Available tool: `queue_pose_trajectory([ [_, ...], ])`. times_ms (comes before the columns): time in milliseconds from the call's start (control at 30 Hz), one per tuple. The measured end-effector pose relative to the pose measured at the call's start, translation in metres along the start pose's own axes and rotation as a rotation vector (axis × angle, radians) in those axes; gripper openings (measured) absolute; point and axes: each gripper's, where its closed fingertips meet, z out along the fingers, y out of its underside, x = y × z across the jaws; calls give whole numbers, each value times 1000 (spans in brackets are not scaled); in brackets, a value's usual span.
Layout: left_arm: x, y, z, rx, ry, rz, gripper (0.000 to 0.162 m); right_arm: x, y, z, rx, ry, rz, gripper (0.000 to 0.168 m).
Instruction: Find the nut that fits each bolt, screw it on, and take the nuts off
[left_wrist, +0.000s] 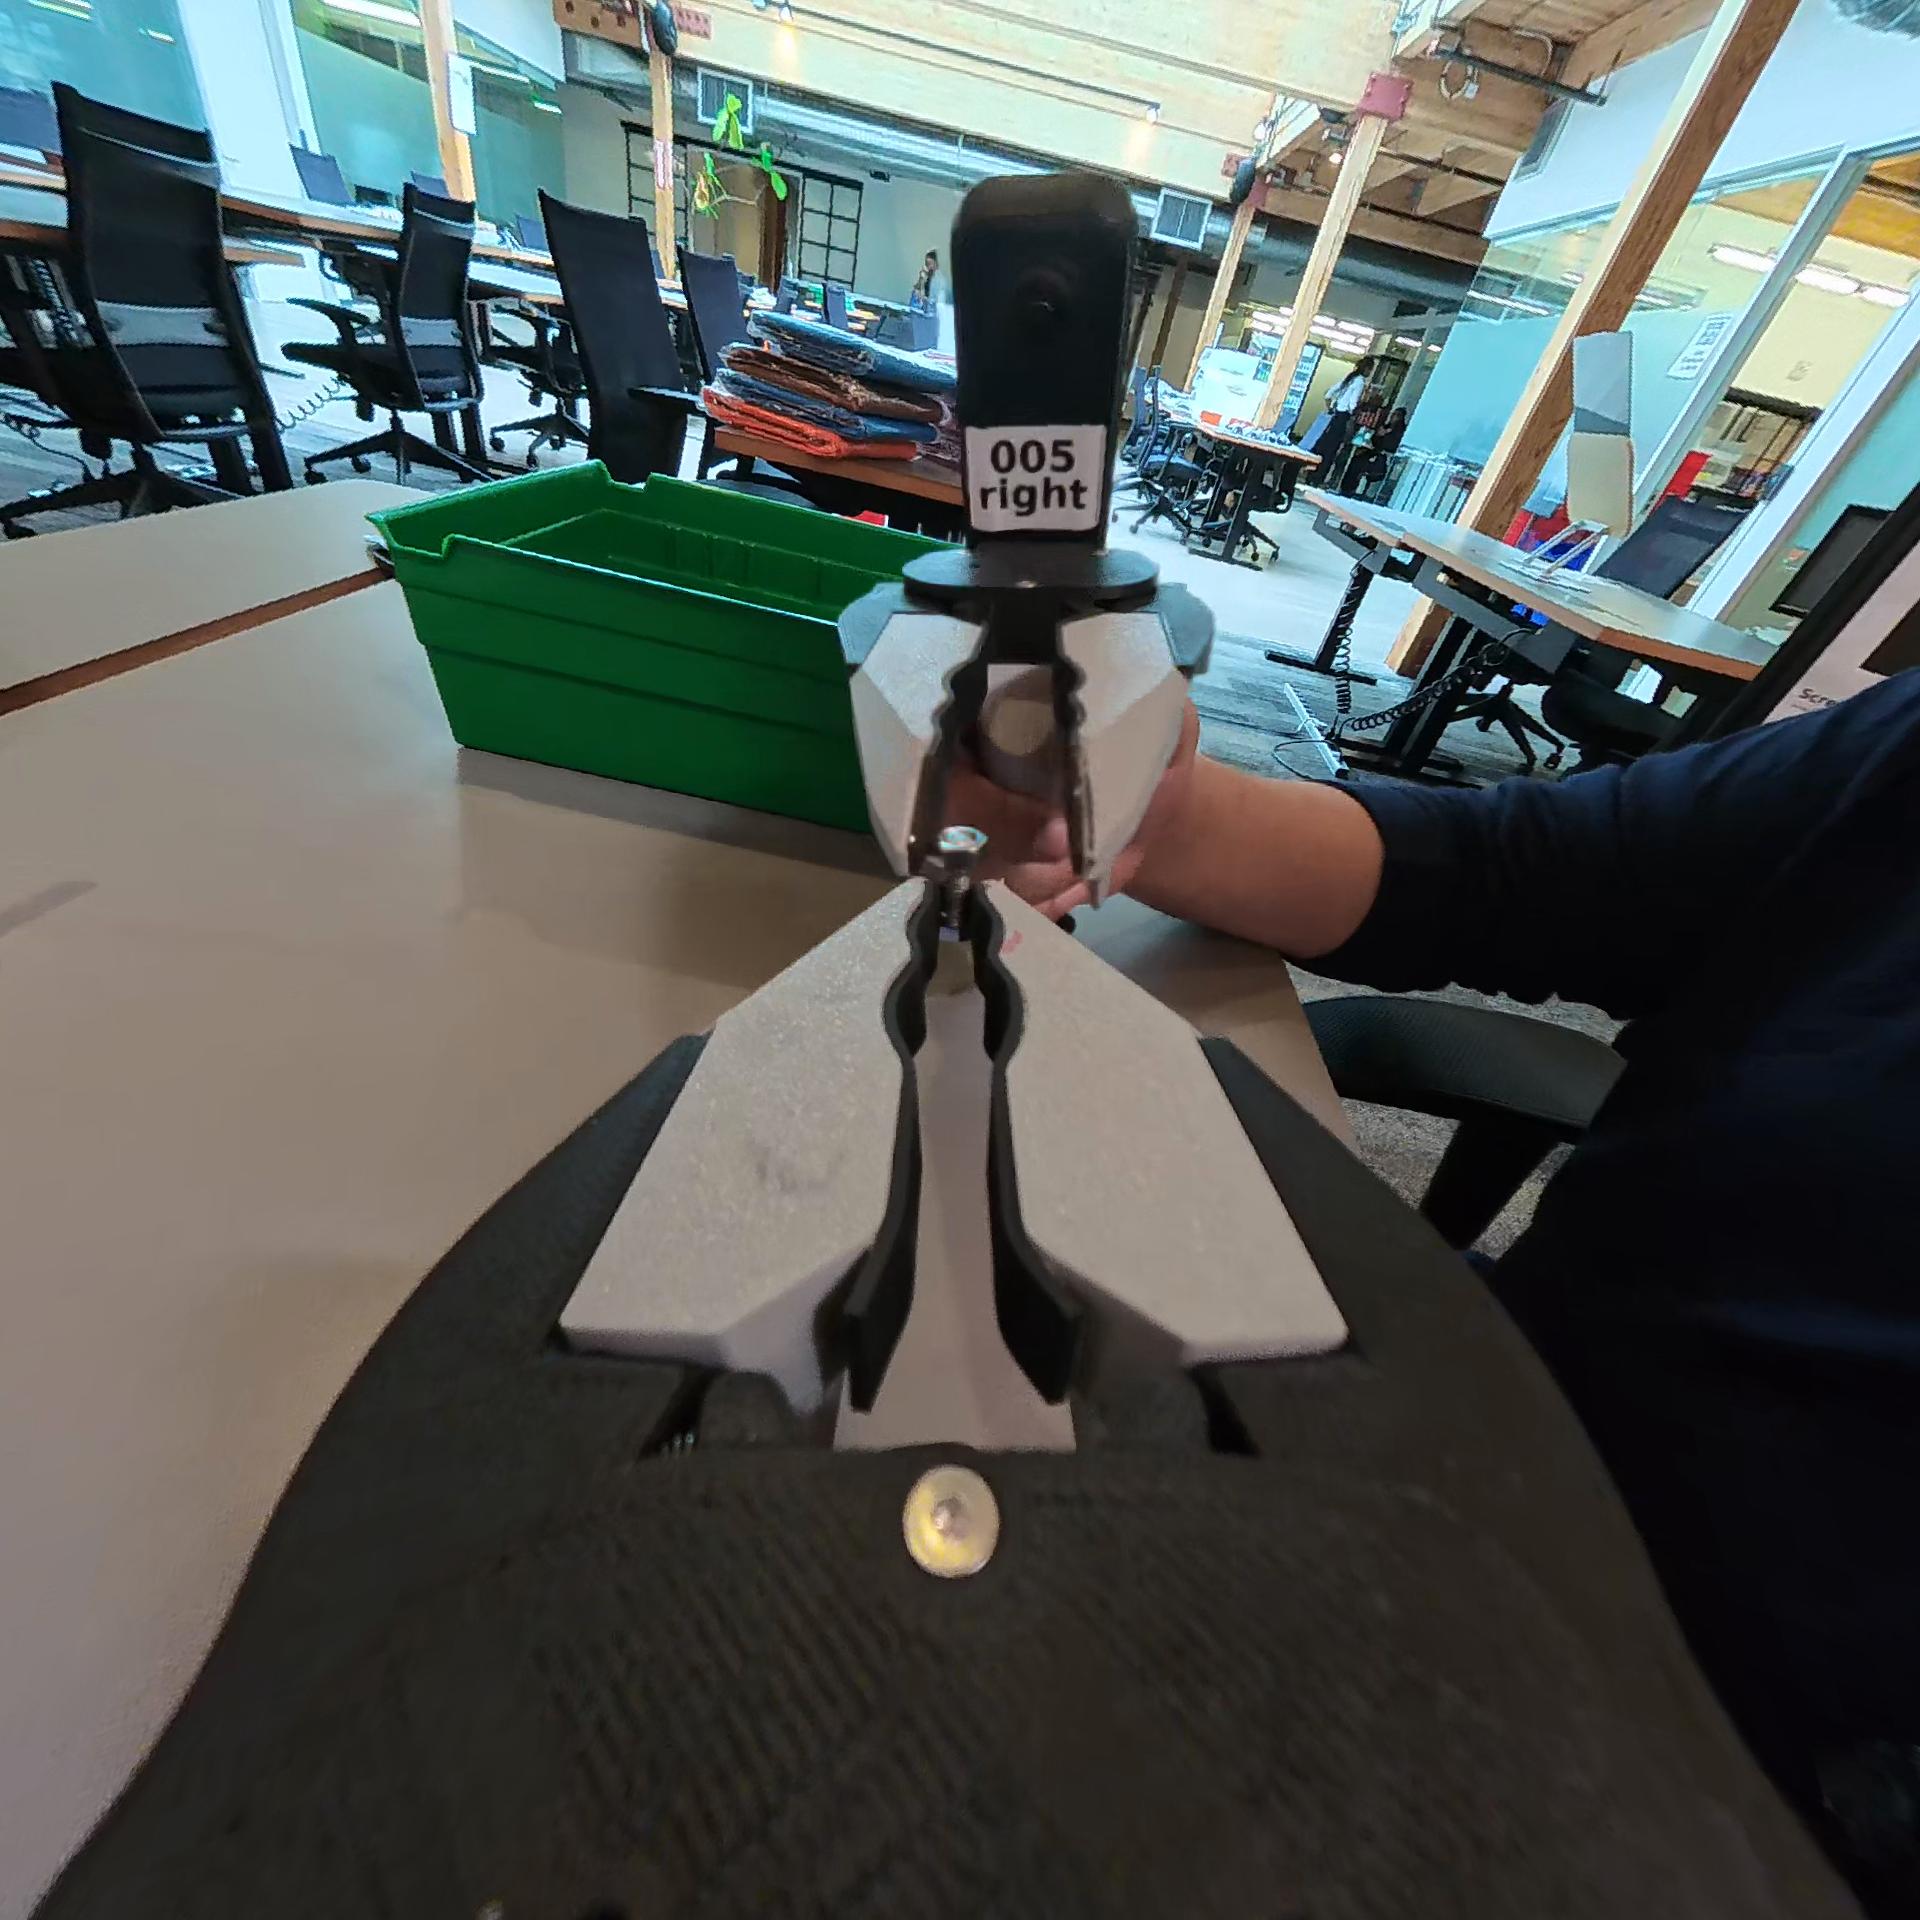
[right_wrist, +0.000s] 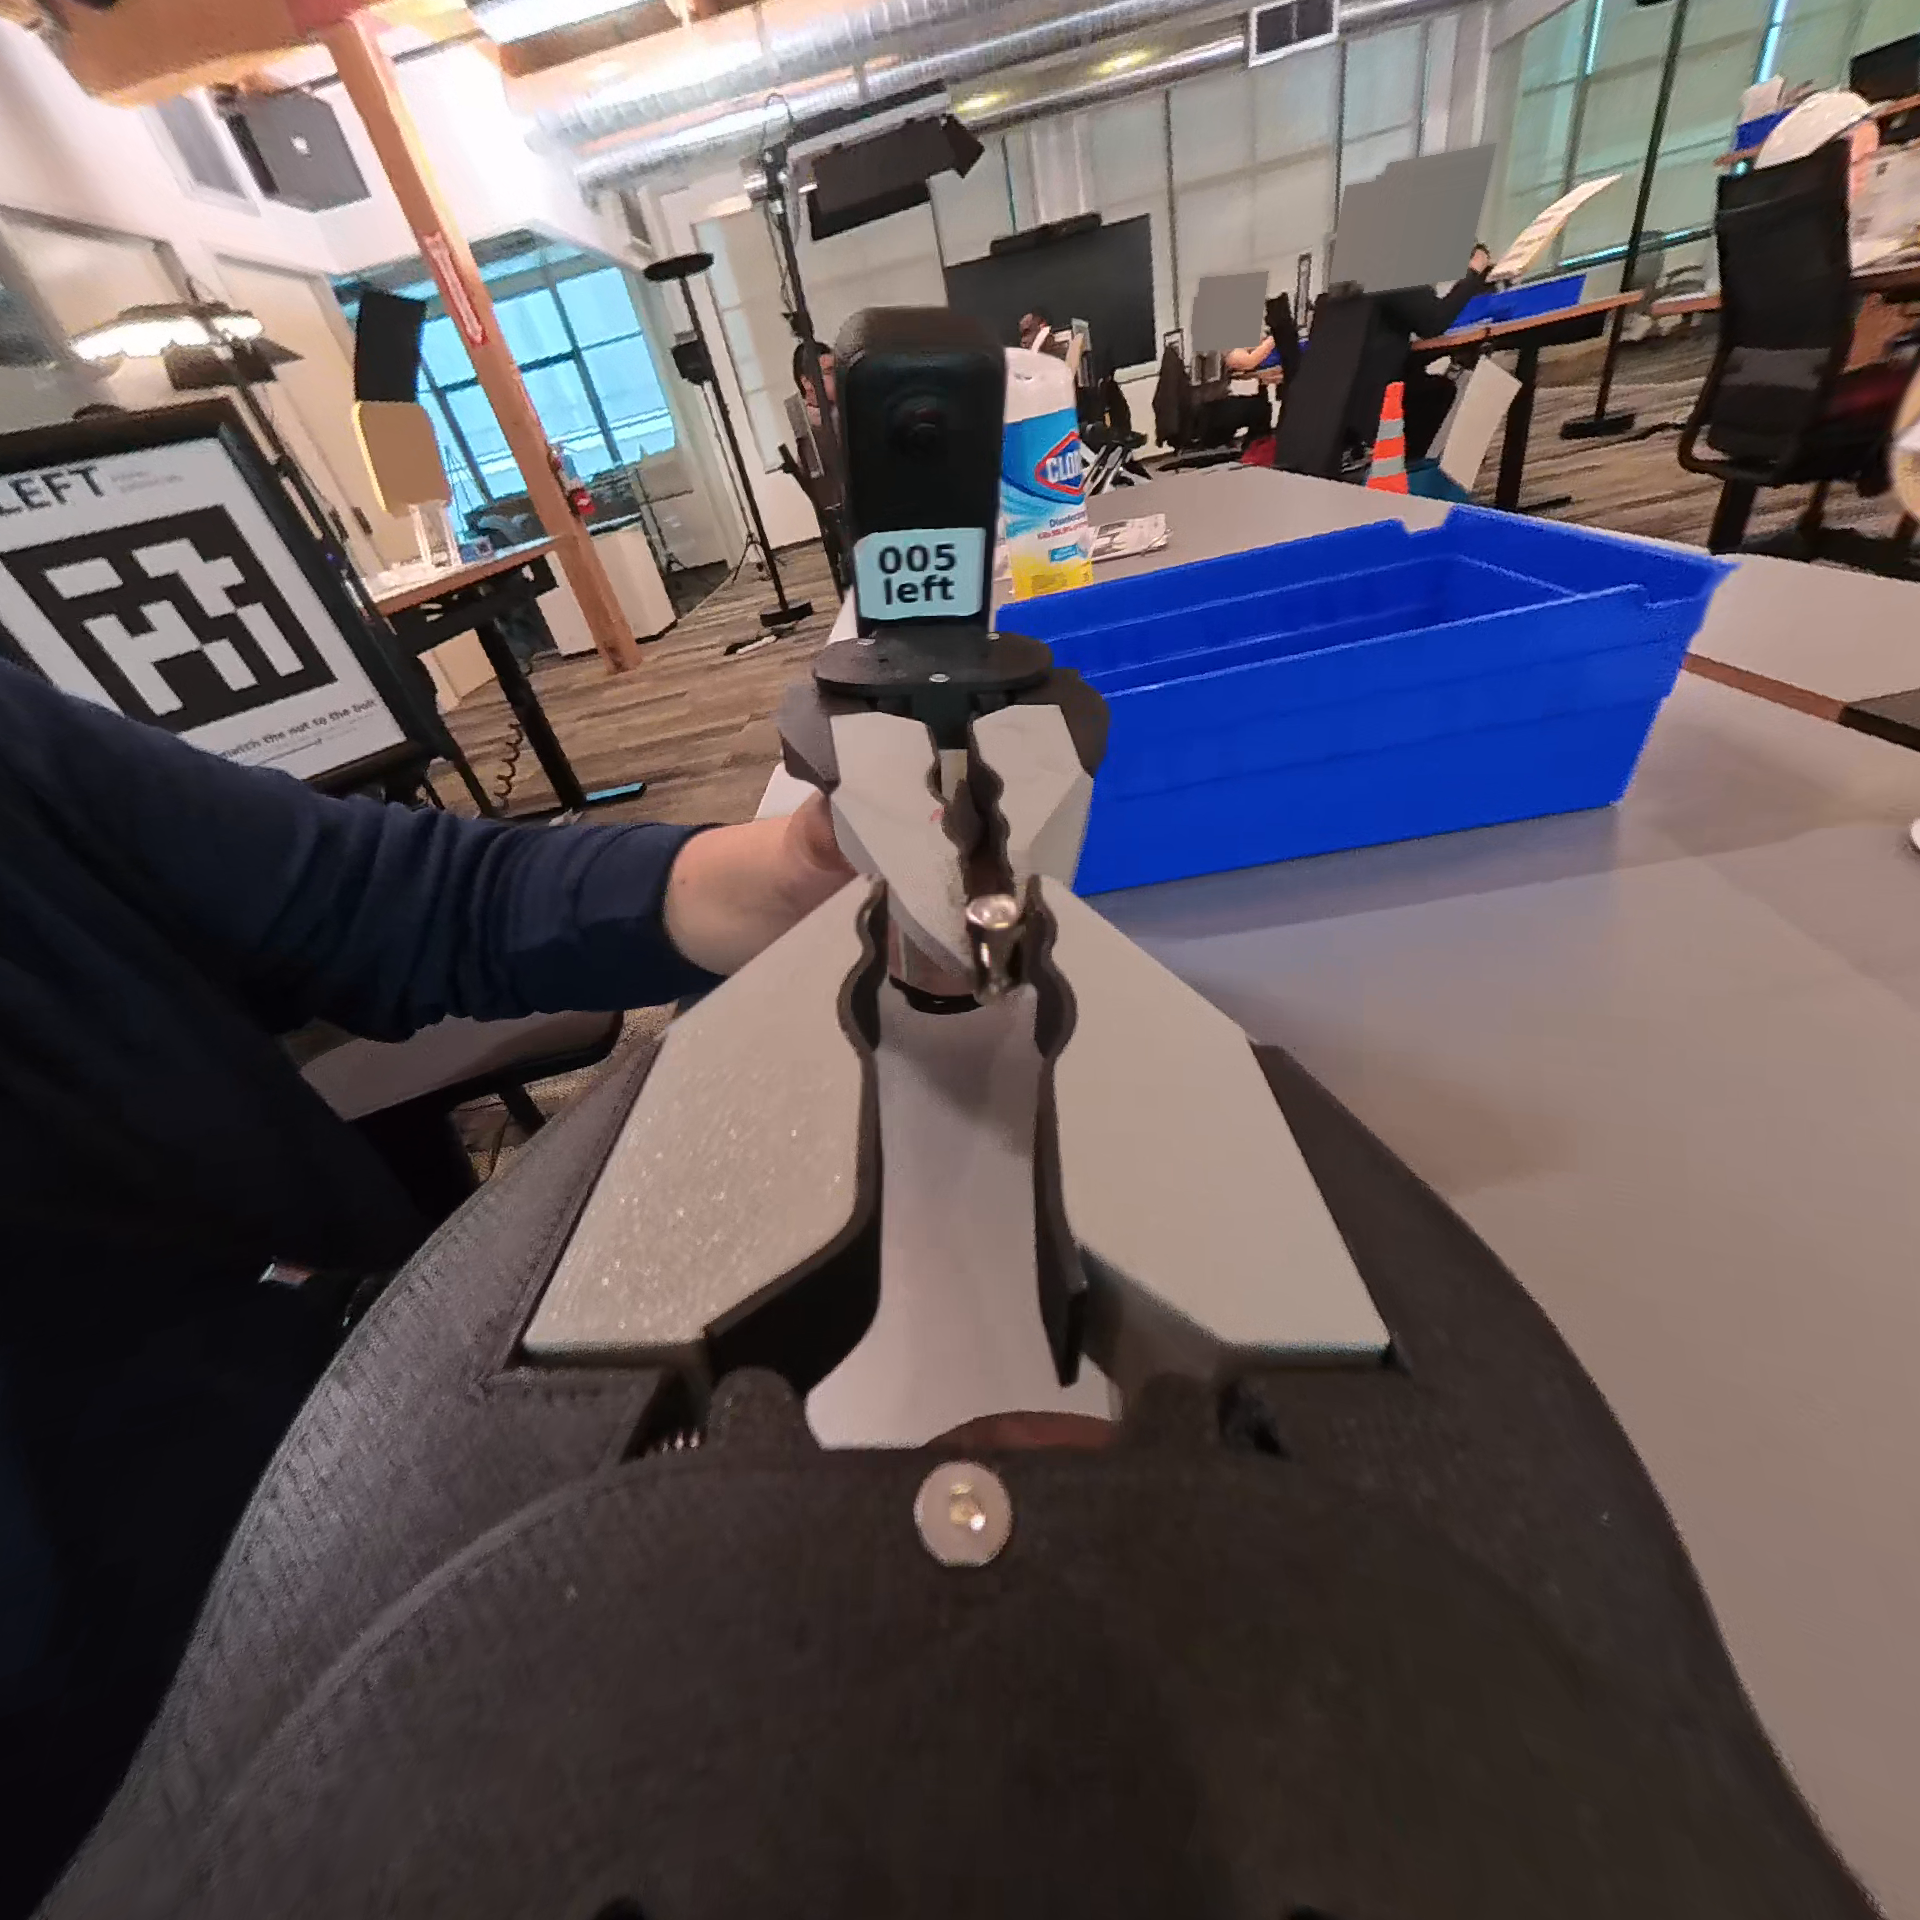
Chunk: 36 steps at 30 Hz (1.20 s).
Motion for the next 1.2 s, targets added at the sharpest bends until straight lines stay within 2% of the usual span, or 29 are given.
queue_pose_trajectory([
  [267, 0, -1, 0, 4, -3, 0, 3, 7, -10, -14, 44, 18, 7, 19],
  [500, 3, 3, 3, -17, 0, 17, 3, -6, -3, -2, -2, 1, -84, 20],
  [667, 2, -1, 0, 3, -4, 18, 3, 7, -8, -14, 17, 40, -42, 20],
  [800, 3, 0, 1, -5, -4, 24, 3, 0, 1, -5, -22, 3, -43, 19],
  [867, 2, 0, 1, -7, -6, 28, 3, -3, 2, 0, -21, 10, -73, 24],
  [1100, 1, 0, 0, -3, -12, 25, 3, 5, -6, -12, 12, 30, -49, 20],
  [1200, 2, 0, 0, -6, -13, 28, 3, -1, -2, -6, -4, 9, -60, 19],
])
